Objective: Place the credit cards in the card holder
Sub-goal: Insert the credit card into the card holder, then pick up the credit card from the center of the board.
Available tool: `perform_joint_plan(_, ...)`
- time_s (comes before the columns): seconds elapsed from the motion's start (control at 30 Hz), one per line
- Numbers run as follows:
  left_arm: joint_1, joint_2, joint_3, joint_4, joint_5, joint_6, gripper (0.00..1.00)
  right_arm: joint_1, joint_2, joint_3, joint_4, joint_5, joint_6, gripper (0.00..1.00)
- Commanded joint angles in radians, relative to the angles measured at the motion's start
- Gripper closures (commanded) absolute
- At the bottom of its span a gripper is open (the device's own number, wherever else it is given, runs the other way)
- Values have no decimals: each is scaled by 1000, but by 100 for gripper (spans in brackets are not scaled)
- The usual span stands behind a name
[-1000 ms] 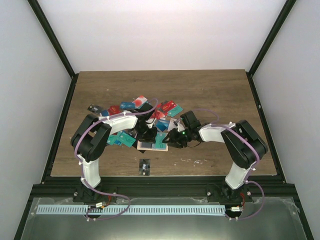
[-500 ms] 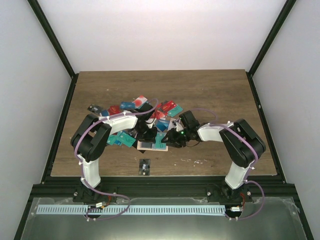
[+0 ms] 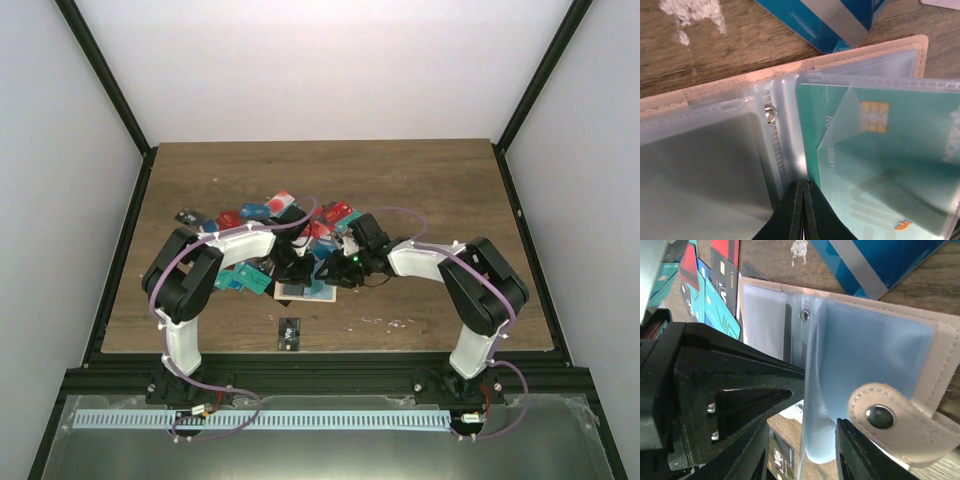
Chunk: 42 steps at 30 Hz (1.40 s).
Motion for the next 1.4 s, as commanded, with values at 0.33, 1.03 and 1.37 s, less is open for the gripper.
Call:
perform_joint_plan(0.33,23,-21,23,-16,5,-42,96,12,15,42,41,-56,-27,61)
perform_joint_plan(1.03,220,-348,-190,-49,7,-78,96,115,189,255,18,-113,-39,61)
perform_joint_plan(1.37,251,-513,-319,-107,-30,-53,91,134,216,370,-4,-171,-83,60)
